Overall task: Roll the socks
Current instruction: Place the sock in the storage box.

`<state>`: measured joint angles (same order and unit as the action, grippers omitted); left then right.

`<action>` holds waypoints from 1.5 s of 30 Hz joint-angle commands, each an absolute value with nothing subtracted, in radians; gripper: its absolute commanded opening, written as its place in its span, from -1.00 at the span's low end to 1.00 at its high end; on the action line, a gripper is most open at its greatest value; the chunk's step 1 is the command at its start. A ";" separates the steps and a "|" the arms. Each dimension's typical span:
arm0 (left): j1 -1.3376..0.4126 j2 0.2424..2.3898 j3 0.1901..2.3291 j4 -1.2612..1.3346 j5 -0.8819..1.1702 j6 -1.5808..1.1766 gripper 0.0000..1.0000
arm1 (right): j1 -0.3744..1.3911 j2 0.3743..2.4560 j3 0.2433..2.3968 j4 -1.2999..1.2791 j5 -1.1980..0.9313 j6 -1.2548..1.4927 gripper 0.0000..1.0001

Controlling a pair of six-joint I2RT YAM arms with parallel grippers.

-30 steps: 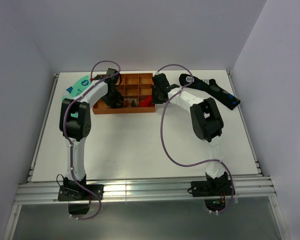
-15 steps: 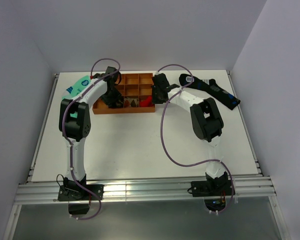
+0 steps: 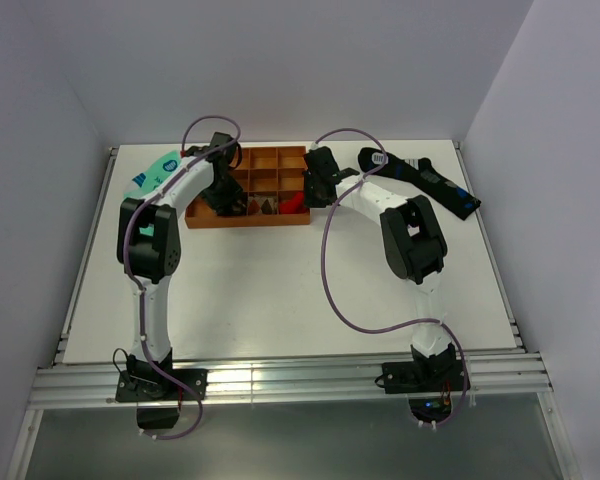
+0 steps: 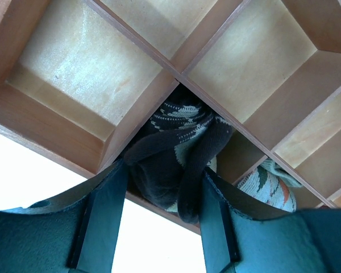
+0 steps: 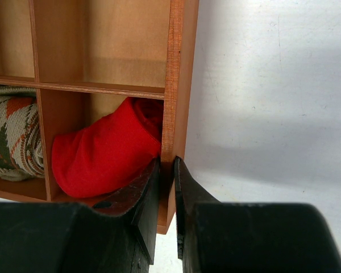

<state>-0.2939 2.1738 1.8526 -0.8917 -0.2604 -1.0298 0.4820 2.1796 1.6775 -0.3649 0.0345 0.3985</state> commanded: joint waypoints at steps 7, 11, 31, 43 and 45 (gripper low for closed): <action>-0.290 2.091 1.894 -0.907 -0.247 -0.985 0.15 | 0.488 2.266 1.686 -0.327 0.020 0.377 -1.00; -0.290 2.095 1.894 -0.917 -0.247 -0.982 0.15 | 0.488 2.266 1.686 -0.328 0.020 0.377 -1.00; -0.288 2.042 1.819 -0.881 -0.206 -0.950 0.18 | 0.488 2.267 1.689 -0.328 0.018 0.374 -1.00; -0.288 2.054 1.842 -0.879 -0.192 -0.954 0.08 | 0.488 2.266 1.686 -0.327 0.020 0.376 -1.00; -0.288 2.065 1.856 -0.888 -0.196 -0.957 0.02 | 0.488 2.266 1.686 -0.327 0.021 0.374 -1.00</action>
